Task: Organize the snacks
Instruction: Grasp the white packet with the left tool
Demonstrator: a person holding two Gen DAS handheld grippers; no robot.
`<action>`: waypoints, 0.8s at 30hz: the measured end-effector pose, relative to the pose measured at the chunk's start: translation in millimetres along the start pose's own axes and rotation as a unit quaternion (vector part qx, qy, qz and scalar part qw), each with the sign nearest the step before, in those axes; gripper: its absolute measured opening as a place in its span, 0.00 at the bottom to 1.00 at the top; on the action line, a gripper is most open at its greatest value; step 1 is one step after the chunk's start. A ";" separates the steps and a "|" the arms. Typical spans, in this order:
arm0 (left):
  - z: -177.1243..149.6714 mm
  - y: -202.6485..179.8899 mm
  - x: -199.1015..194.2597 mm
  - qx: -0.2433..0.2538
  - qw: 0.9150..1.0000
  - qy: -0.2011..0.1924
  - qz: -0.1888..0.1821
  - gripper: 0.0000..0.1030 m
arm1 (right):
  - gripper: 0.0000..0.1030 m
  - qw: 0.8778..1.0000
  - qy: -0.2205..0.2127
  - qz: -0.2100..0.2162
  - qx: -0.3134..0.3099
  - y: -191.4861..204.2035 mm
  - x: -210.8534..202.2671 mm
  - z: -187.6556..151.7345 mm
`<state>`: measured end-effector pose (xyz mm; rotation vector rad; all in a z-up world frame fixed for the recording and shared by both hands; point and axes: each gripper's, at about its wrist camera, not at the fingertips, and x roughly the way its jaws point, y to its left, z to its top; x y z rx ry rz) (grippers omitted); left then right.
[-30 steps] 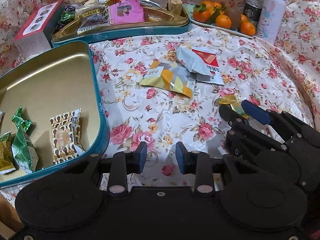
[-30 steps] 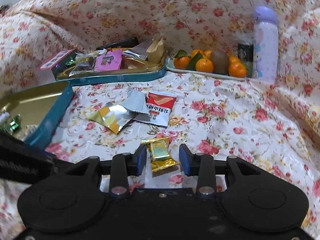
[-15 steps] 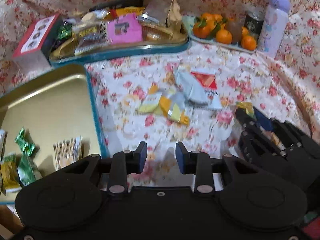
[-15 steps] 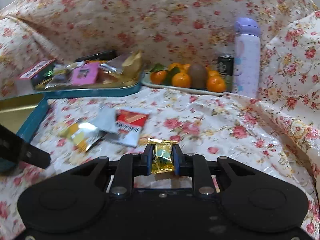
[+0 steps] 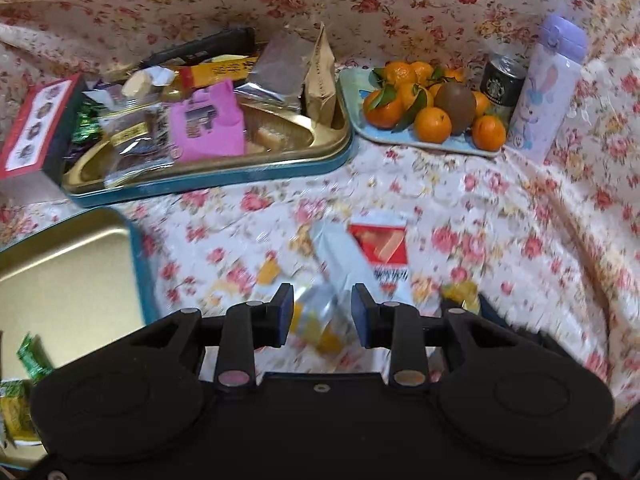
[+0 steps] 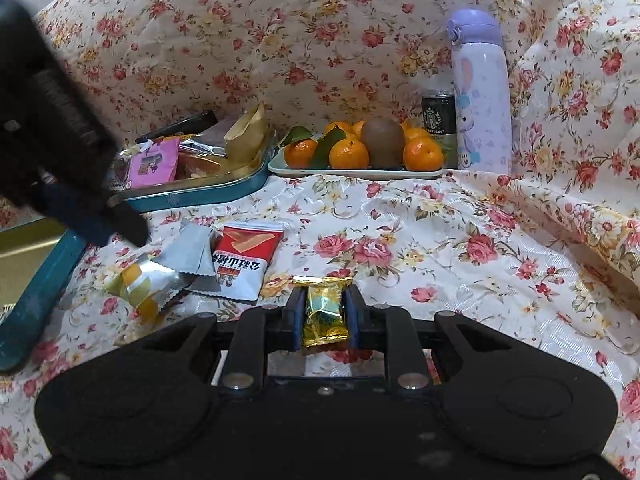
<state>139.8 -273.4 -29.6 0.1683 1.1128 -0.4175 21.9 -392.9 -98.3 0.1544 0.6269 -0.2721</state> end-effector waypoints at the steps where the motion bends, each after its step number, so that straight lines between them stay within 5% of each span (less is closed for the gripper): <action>1: 5.0 -1.7 4.5 -0.002 1.000 0.006 -0.003 0.41 | 0.21 1.000 0.000 0.000 0.000 0.1 0.2 0.3; 24: 19.6 -25.9 44.7 0.033 0.998 0.025 0.043 0.44 | 0.21 1.000 0.002 -0.004 -0.004 0.6 1.4 -0.1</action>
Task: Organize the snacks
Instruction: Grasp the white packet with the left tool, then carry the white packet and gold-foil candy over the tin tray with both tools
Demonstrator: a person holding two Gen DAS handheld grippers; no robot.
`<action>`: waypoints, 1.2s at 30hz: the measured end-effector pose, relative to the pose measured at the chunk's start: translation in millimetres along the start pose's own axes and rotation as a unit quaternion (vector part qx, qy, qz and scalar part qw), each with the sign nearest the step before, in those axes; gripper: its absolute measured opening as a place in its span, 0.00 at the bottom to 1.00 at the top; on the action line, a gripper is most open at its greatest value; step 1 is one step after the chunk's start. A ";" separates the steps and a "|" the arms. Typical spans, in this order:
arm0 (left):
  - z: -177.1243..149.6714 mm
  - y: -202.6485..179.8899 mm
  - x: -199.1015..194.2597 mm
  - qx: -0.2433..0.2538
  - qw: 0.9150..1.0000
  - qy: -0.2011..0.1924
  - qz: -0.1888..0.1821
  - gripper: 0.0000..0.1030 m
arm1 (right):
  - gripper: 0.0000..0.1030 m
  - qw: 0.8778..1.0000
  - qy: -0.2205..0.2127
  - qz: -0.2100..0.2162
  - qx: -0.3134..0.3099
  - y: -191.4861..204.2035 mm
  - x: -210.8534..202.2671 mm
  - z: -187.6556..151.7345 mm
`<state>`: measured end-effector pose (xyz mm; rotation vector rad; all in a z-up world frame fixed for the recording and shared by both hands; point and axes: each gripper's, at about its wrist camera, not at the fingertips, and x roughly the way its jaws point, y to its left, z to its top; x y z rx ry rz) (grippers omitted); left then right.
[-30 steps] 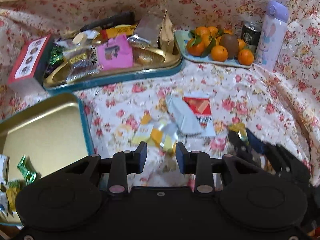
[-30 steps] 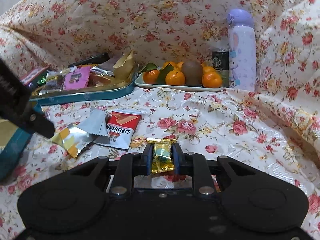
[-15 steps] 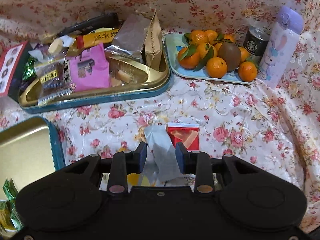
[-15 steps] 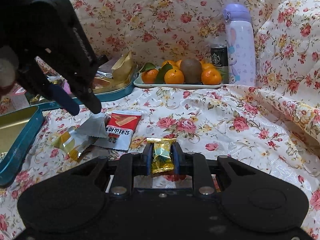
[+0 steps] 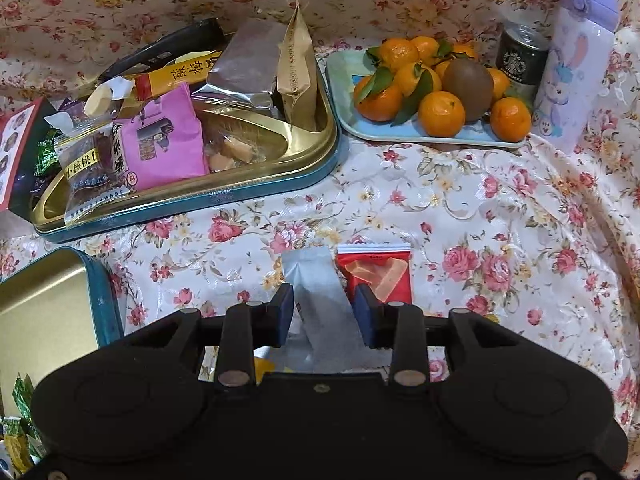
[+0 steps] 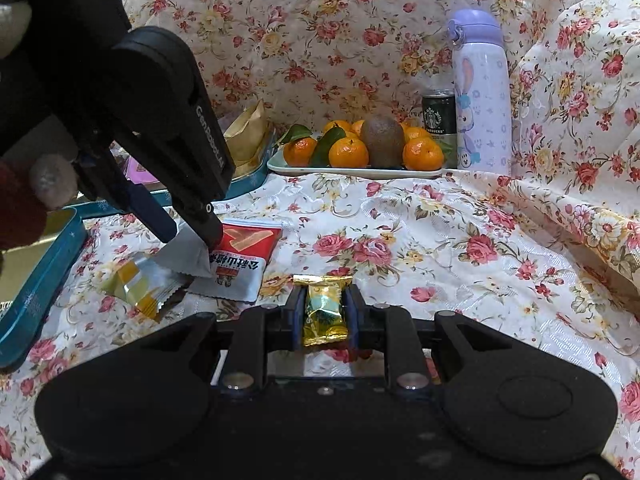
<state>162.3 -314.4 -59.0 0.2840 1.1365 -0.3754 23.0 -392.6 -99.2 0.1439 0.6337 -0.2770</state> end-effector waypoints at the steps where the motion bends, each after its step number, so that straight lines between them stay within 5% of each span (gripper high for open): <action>1: 0.4 0.1 2.1 -0.001 1.000 0.002 0.001 0.44 | 0.21 1.000 0.000 -0.001 -0.001 0.3 0.0 0.0; 10: 3.2 -0.6 9.1 0.004 1.000 -0.006 0.013 0.46 | 0.21 1.000 0.001 0.002 -0.001 0.3 1.4 0.2; 15: 0.8 0.9 2.5 0.002 1.000 -0.014 -0.004 0.27 | 0.21 1.000 0.001 0.003 0.001 -0.5 1.1 0.4; 23: -13.0 -1.8 -47.0 0.014 0.998 -0.062 -0.030 0.27 | 0.21 1.000 0.001 0.005 0.005 -2.9 0.3 0.8; 36: -83.8 19.2 -81.3 -0.003 0.997 -0.054 -0.061 0.27 | 0.21 1.000 0.002 0.004 0.005 -2.5 0.6 1.3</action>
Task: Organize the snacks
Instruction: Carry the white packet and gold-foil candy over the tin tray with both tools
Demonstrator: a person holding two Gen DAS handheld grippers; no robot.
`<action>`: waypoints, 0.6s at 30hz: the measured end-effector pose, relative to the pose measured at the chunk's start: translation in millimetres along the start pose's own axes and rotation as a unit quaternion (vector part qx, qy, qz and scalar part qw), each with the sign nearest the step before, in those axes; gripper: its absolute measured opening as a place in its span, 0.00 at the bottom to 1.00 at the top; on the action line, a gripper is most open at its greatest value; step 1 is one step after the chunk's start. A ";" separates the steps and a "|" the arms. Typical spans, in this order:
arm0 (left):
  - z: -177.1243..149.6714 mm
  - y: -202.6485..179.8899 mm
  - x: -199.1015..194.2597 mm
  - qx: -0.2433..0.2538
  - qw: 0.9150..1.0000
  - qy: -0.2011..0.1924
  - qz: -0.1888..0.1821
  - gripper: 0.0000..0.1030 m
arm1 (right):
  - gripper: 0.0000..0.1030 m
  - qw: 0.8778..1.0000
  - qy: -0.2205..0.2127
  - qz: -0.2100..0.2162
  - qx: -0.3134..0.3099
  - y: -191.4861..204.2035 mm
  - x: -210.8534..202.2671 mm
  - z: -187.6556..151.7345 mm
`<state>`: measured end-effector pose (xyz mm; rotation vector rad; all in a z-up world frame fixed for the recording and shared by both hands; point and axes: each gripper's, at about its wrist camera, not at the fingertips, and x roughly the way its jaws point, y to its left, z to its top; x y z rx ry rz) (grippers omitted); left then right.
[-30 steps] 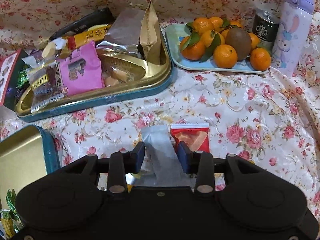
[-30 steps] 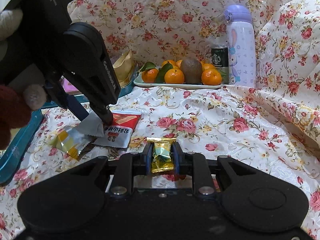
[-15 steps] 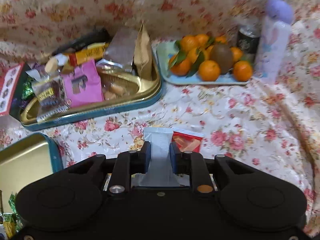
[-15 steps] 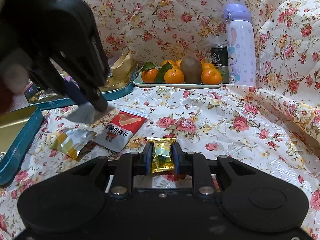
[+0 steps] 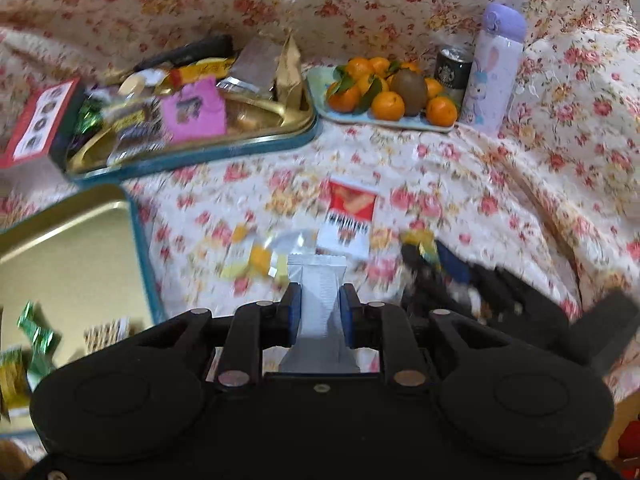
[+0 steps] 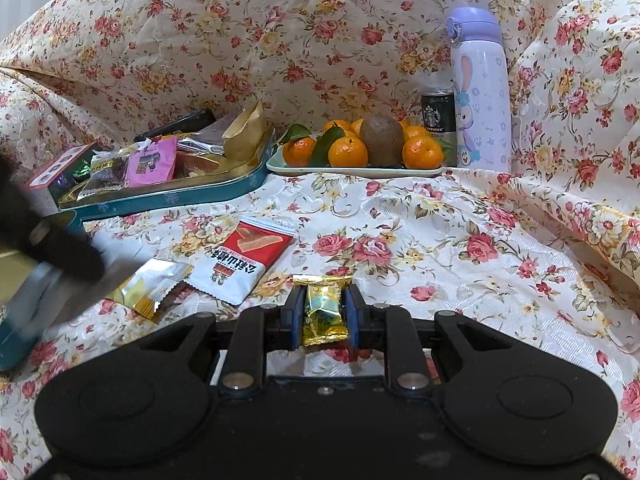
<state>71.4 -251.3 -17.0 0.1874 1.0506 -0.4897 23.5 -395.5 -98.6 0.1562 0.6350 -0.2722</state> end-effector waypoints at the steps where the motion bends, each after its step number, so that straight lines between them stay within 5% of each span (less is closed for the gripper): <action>1: -5.8 2.3 -3.0 -0.002 1.000 -0.002 0.000 0.27 | 0.21 1.000 0.000 -0.001 -0.001 0.3 0.0 0.0; 18: -70.2 47.1 -46.5 -0.048 0.999 -0.003 -0.019 0.27 | 0.20 0.998 0.008 -0.046 -0.040 13.6 -2.4 0.3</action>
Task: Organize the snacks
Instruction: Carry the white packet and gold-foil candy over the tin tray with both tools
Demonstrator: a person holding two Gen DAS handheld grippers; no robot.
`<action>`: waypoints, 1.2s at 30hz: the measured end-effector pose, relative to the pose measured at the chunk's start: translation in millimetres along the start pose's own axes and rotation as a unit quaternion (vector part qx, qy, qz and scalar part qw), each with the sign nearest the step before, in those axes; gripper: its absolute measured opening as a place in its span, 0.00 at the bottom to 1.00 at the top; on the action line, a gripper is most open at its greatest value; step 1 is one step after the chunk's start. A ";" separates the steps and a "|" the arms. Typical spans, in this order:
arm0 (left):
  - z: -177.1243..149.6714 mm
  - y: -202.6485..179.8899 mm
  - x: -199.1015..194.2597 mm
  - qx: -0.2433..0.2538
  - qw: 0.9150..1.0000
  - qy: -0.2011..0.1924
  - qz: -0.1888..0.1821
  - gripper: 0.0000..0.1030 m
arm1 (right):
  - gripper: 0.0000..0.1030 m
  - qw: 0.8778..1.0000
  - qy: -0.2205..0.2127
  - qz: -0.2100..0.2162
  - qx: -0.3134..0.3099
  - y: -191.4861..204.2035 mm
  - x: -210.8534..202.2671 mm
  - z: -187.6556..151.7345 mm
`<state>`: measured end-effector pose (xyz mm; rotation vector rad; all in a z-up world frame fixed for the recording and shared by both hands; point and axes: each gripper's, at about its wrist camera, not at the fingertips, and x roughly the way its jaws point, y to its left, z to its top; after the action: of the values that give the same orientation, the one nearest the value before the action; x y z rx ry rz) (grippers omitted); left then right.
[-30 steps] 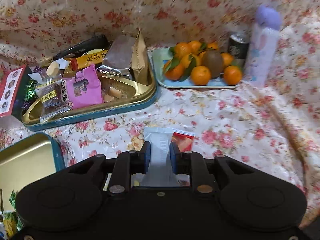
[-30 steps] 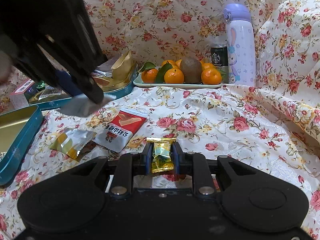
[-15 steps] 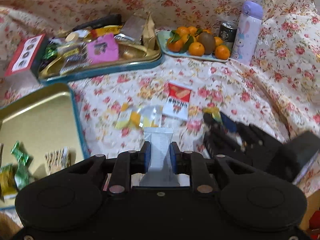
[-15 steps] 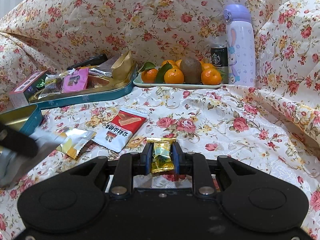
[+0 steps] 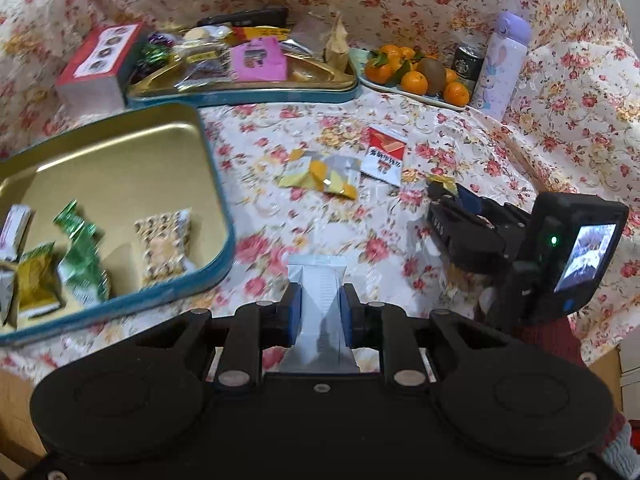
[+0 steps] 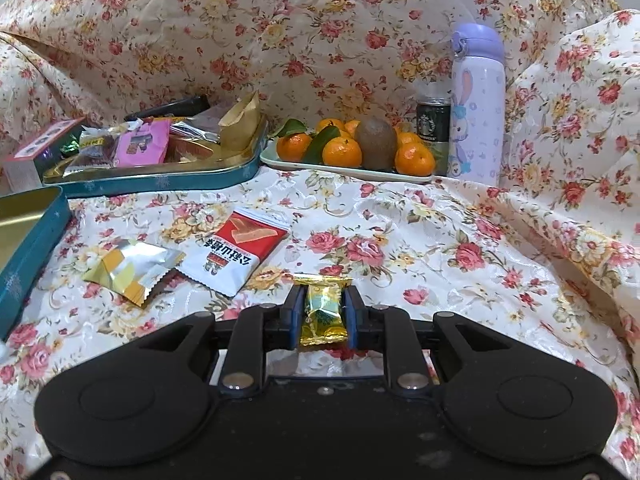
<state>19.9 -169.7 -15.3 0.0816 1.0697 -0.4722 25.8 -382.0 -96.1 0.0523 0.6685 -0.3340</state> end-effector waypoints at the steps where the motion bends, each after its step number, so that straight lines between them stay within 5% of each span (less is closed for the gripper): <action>1: -2.2 3.7 -2.3 -0.003 1.000 0.000 -0.001 0.27 | 0.21 1.000 0.003 -0.004 0.003 1.0 -2.1 -0.2; 10: -16.7 36.9 -23.1 -0.030 0.999 -0.010 -0.013 0.27 | 0.21 0.999 0.014 0.039 0.022 19.2 -64.9 -16.1; 21: -45.0 80.5 -41.3 -0.068 0.998 -0.008 -0.006 0.27 | 0.21 0.986 0.035 0.161 0.020 68.4 -159.5 -44.0; 28: -56.1 115.4 -54.4 -0.129 0.991 -0.025 0.013 0.27 | 0.21 0.967 0.075 0.244 0.023 109.6 -178.7 -44.9; 36: -49.6 151.5 -72.4 -0.171 0.981 -0.079 0.051 0.27 | 0.21 0.956 0.070 0.286 0.007 149.4 -170.1 -22.9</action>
<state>12.9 4.7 -1.7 -0.2024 0.9708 -0.1933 -64.8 -188.4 -18.1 0.2790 0.7600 0.2271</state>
